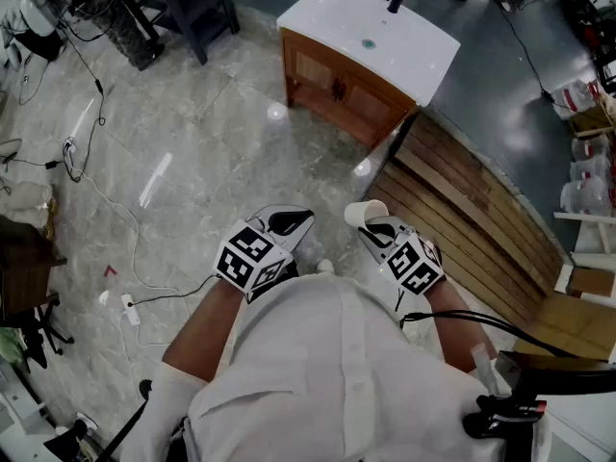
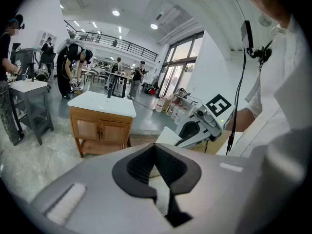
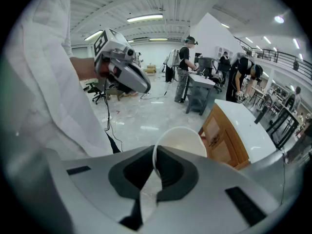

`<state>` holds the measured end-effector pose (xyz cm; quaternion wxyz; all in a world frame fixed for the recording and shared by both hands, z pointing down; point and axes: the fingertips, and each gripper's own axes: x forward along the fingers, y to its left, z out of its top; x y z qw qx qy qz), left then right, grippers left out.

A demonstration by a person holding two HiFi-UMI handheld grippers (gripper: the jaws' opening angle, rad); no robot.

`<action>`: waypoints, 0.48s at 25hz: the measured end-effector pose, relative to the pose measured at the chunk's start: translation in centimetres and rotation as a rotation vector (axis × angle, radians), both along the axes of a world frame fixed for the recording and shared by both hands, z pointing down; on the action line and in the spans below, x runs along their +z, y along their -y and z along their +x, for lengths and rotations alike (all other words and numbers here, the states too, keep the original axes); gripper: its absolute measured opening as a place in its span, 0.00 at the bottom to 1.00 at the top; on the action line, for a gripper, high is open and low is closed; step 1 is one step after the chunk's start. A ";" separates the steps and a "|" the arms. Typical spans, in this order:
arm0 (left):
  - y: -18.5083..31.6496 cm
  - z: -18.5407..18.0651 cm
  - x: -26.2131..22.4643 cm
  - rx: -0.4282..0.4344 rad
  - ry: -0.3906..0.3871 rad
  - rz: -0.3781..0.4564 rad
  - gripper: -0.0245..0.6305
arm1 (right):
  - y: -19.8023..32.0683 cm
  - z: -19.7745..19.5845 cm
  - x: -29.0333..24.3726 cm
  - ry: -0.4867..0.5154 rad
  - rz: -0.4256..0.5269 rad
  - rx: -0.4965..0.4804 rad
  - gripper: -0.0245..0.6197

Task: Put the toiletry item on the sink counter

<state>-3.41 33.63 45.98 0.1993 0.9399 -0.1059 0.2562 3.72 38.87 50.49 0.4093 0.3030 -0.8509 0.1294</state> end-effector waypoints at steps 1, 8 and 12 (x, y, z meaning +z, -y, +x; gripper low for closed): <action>-1.1 1.0 -0.1 0.006 -0.003 -0.001 0.05 | -0.9 0.9 0.3 -0.010 -0.006 -0.001 0.05; -6.6 4.1 0.8 0.020 0.039 -0.019 0.04 | -3.8 5.1 1.2 -0.030 0.013 0.004 0.05; -6.8 4.9 0.6 0.036 0.059 -0.025 0.05 | -2.8 5.9 0.8 0.010 0.040 0.036 0.05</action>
